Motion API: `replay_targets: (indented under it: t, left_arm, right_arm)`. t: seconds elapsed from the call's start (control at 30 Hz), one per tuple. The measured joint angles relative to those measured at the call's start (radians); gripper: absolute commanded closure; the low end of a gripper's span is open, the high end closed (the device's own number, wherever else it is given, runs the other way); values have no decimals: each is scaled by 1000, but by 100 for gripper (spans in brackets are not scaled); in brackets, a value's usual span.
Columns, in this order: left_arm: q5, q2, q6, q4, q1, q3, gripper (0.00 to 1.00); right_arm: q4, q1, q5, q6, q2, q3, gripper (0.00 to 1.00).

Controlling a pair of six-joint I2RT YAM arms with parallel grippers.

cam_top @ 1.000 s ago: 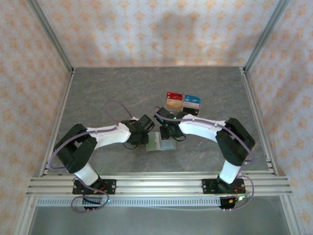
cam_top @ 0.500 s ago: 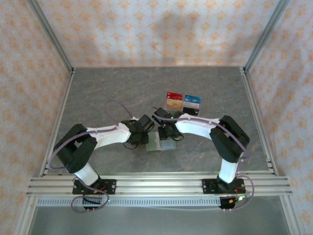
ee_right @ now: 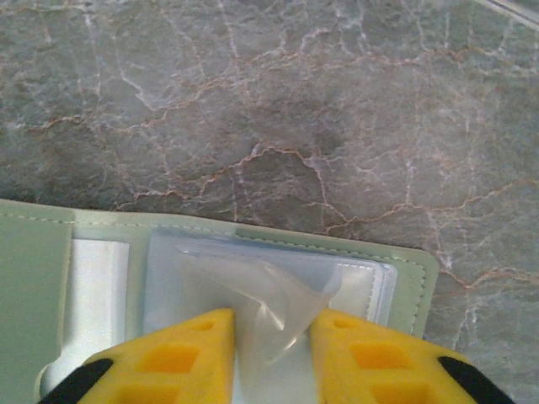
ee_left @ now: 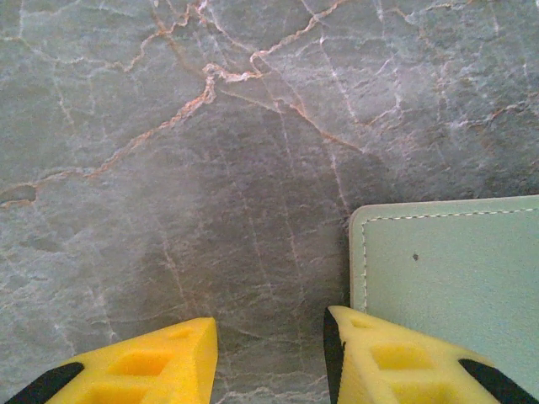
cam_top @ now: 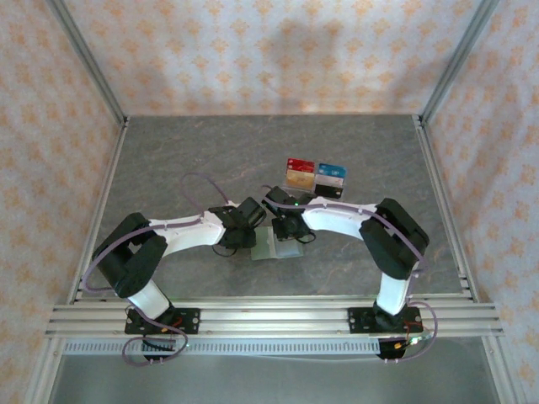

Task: Put the credit cards into the card holder
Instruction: Flip over the card slot in the card holder.

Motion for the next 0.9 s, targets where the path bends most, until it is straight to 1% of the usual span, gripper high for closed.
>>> replay_targets:
  t: [0.1, 0.23, 0.4, 0.5, 0.63, 0.9]
  left_arm:
    - [-1, 2, 0, 0, -2, 0, 61]
    - [-9, 4, 0, 0, -9, 0, 61]
    - [-27, 5, 1, 0, -20, 1, 61]
    - [-31, 6, 1, 0, -22, 1, 61]
    - [-35, 6, 1, 0, -26, 1, 61]
    - [-37, 8, 1, 0, -26, 1, 61]
  right_arm:
    - [5, 0, -5, 3, -7, -5, 84]
    - [-3, 0, -10, 7, -13, -5, 85]
    - [-29, 0, -42, 8, -36, -3, 84]
    - [-46, 0, -69, 9, -39, 14, 82]
    - [-49, 0, -114, 23, -39, 32, 74]
    - [-42, 0, -212, 51, -39, 32, 63]
